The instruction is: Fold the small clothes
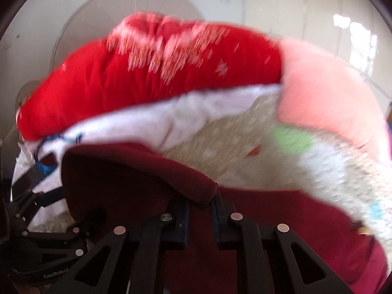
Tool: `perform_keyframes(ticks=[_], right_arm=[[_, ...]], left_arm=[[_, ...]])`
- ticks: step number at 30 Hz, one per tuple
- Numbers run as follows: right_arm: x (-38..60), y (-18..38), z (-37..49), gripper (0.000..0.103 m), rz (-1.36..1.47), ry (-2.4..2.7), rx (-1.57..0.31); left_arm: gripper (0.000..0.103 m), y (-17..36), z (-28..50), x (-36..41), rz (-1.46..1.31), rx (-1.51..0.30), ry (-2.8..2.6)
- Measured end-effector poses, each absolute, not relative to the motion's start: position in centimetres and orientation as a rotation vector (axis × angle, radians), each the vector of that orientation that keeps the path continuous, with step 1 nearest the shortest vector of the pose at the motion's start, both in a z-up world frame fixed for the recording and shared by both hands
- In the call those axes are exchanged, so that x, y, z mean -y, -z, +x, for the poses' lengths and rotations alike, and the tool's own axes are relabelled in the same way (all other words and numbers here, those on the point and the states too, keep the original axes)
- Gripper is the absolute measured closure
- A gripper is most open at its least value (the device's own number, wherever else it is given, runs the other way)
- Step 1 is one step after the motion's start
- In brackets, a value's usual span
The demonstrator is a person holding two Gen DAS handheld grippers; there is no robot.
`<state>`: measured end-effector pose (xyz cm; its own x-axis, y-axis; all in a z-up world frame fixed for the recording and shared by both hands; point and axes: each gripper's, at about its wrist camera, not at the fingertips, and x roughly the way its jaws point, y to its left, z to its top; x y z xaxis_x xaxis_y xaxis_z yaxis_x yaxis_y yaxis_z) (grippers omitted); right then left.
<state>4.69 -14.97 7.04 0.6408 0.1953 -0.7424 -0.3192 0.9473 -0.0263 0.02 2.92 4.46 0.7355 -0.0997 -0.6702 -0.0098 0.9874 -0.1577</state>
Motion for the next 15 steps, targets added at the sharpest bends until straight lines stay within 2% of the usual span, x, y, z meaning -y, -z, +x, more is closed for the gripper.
perform_keyframes(ticks=[4,8,11,15], right_arm=[[20.7,-12.8,1.8,0.09,-0.126,-0.127,-0.678],[26.7,-16.7,-3.0,0.09,-0.172,0.048,-0.571],[30.9,-16.3,-6.5,0.09,-0.237,0.171,-0.573],[36.0,-11.9,-8.8,0.09,-0.323,0.344,-0.68]], left_arm=[[0.018,-6.7,-2.5,-1.1,-0.158,-0.633,0.239],[0.018,-7.0,-3.7,0.6,-0.084,-0.602,0.3],[0.018,-6.4,-3.3,1.6,-0.07,-0.638,0.311],[0.018,-6.0,-3.2,2.5,-0.056,-0.648,0.324]])
